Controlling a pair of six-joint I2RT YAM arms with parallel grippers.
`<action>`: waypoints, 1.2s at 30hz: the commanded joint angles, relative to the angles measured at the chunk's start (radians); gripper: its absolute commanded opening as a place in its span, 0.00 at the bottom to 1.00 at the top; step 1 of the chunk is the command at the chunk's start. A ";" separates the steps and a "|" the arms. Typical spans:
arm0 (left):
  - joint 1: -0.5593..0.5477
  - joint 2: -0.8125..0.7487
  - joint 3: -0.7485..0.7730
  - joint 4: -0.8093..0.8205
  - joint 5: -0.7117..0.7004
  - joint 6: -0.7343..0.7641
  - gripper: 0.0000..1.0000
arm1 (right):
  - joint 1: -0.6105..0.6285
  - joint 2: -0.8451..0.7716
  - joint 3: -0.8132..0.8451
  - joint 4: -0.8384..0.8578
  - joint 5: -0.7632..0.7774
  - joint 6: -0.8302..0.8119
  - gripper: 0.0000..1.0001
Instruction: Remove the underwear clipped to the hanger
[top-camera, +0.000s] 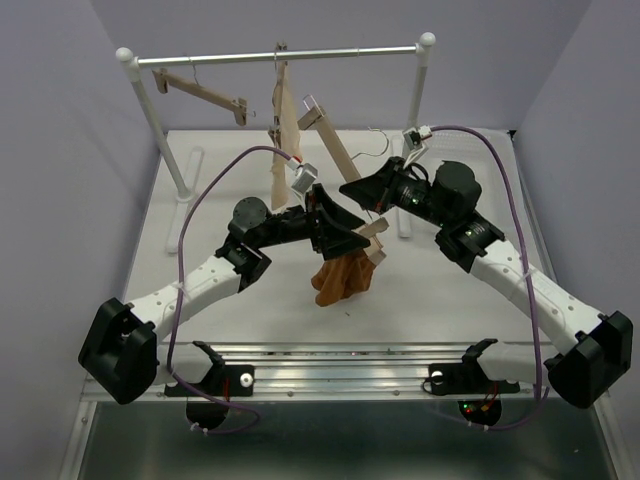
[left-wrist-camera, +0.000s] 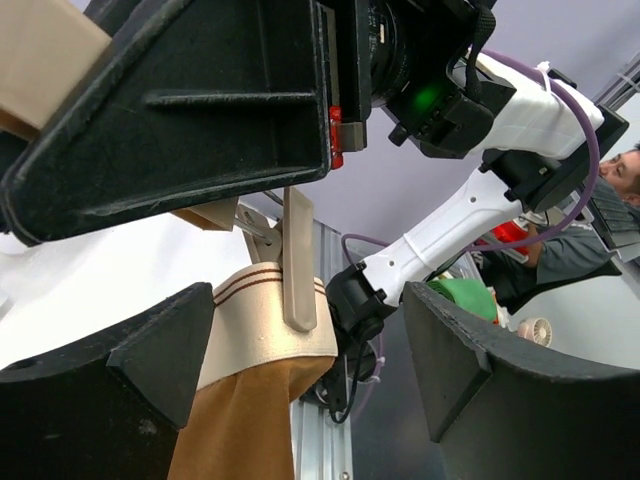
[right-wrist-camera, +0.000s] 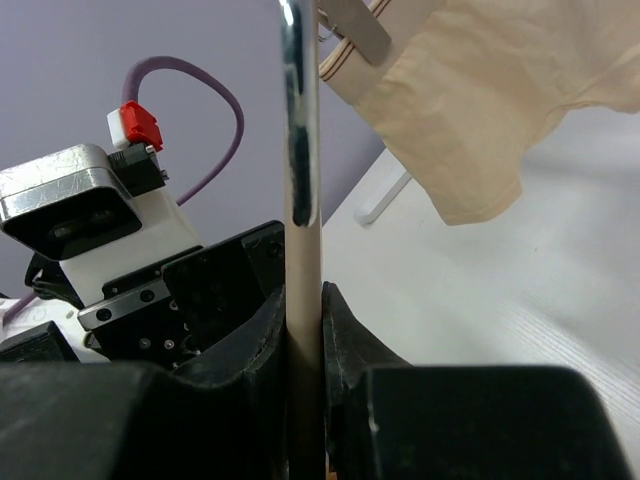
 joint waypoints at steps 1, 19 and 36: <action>-0.008 -0.001 0.023 0.078 0.016 -0.023 0.80 | 0.017 -0.049 -0.012 0.151 0.030 0.020 0.01; -0.010 -0.051 -0.042 -0.023 -0.012 0.020 0.76 | 0.017 -0.086 0.006 0.158 0.042 -0.034 0.01; -0.028 -0.048 -0.009 0.020 -0.021 -0.022 0.21 | 0.027 -0.065 -0.020 0.199 0.027 -0.024 0.01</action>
